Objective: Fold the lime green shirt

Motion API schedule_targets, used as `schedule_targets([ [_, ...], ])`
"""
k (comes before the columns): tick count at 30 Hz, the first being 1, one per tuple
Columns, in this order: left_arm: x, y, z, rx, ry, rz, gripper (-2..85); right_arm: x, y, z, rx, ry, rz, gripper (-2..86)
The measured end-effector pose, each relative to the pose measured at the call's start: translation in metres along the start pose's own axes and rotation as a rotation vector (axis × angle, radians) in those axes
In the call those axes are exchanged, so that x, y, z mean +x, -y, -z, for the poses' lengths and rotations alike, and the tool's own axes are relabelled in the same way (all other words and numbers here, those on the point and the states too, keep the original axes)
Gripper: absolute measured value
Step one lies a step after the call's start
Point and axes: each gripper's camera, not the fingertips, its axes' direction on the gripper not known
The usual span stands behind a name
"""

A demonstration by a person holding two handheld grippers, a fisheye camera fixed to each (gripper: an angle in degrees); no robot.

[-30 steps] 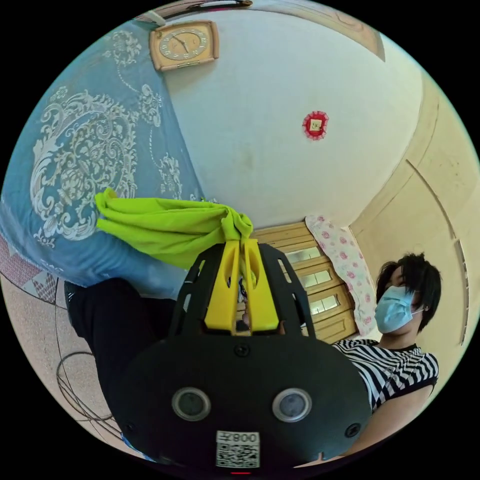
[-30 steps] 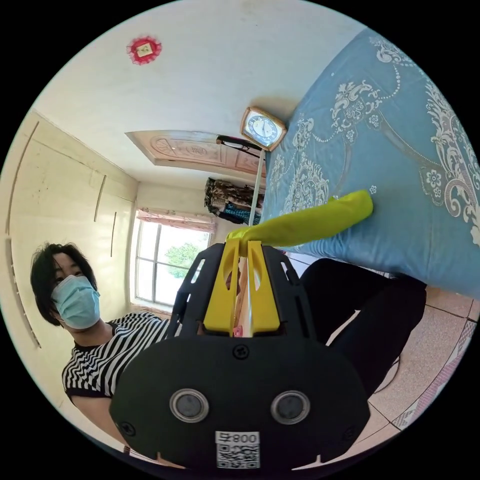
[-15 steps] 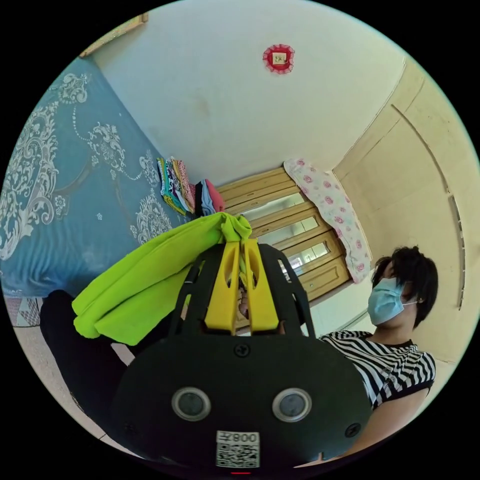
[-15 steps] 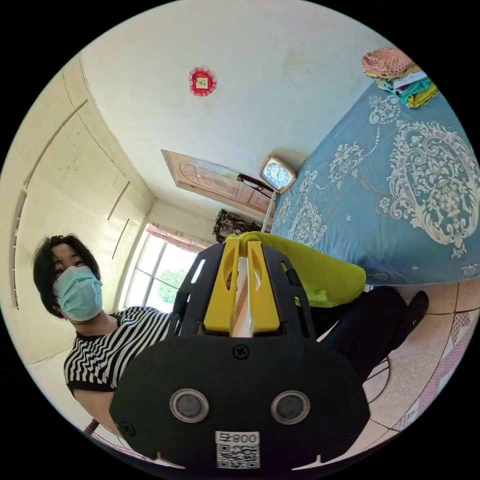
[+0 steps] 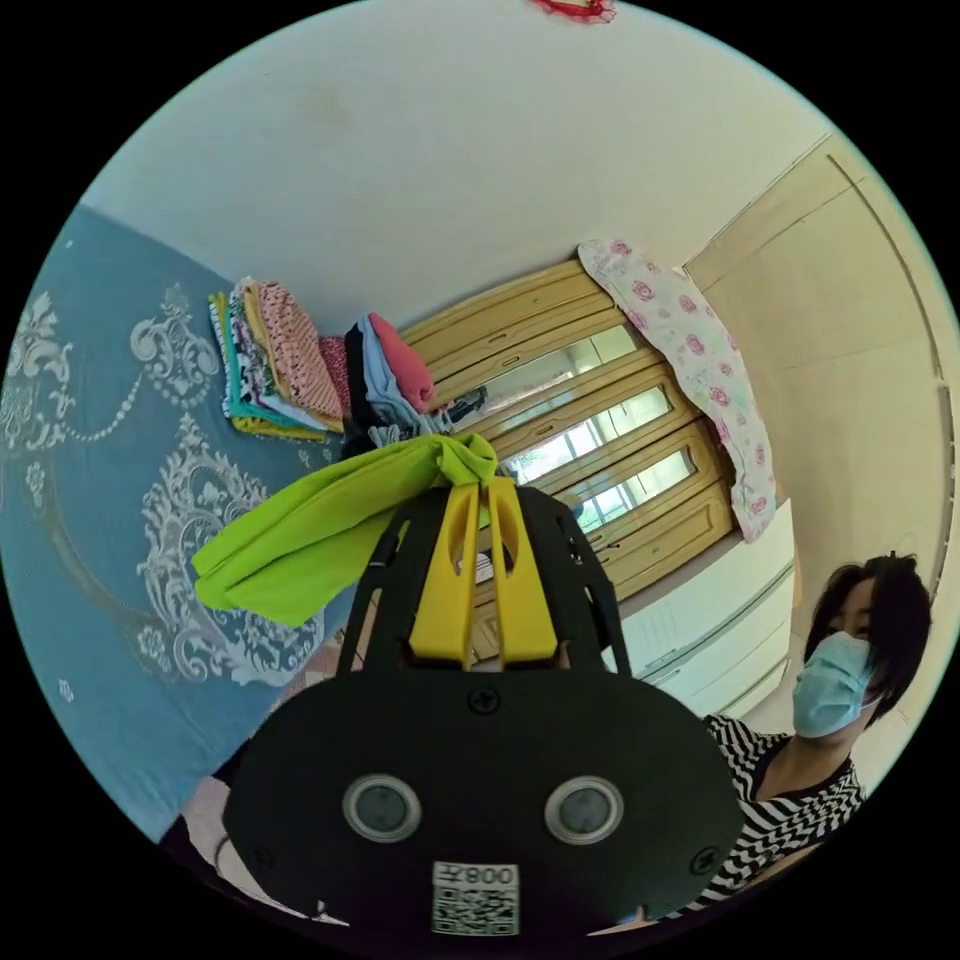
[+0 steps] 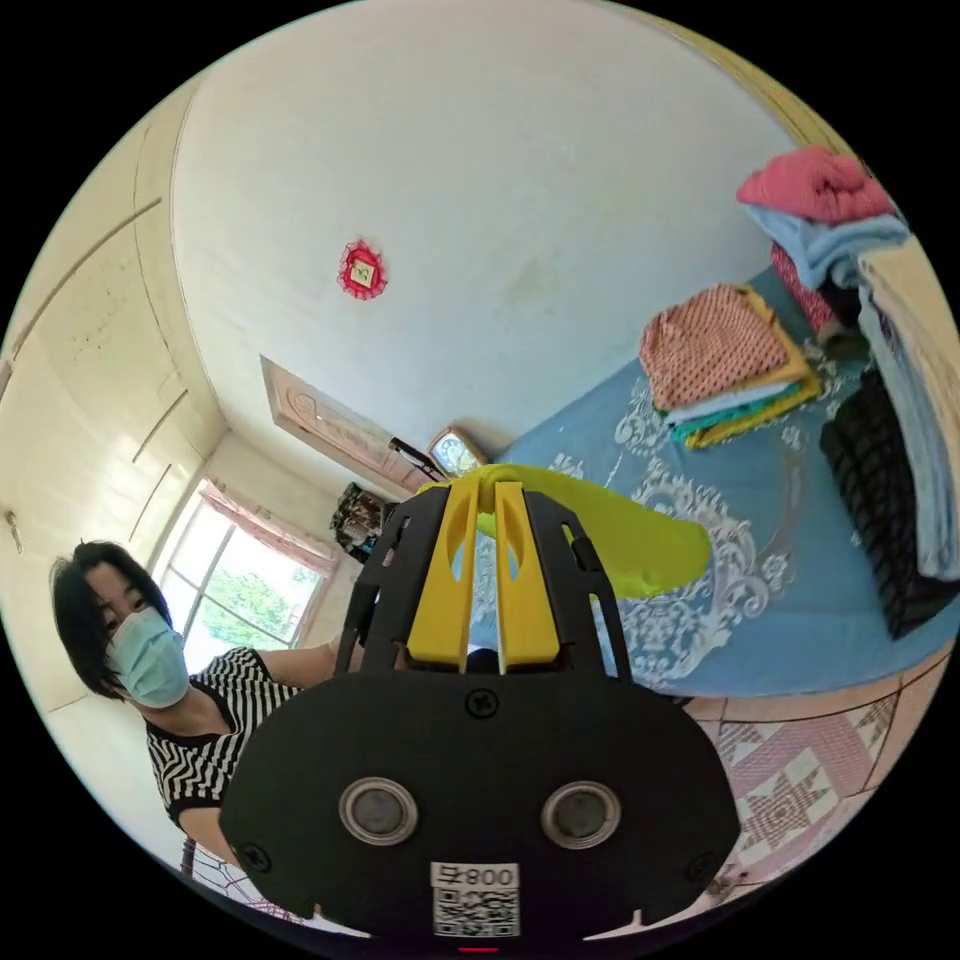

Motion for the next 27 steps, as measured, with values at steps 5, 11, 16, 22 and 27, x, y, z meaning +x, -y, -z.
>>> schedule_targets([
  [5, -0.05, 0.039, -0.062, -0.055, -0.001, -0.058, 1.9, 0.001, 0.053, 0.028, -0.004, -0.19, 0.025, 2.2],
  [11, -0.198, 0.006, -0.138, -0.229, 0.105, 0.111, 1.7, 0.125, 0.021, -0.004, -0.156, -0.423, -0.232, 2.4],
  [16, -0.327, -0.049, -0.183, -0.48, 0.204, 0.318, 1.3, 0.223, -0.031, -0.03, -0.231, -0.485, -0.485, 2.5],
  [22, -0.377, -0.053, -0.176, -0.505, 0.161, 0.347, 1.4, 0.238, -0.056, -0.042, -0.243, -0.513, -0.507, 3.0],
  [27, -0.41, -0.05, -0.158, -0.512, 0.153, 0.394, 2.4, 0.25, -0.075, -0.057, -0.217, -0.501, -0.537, 4.0],
])
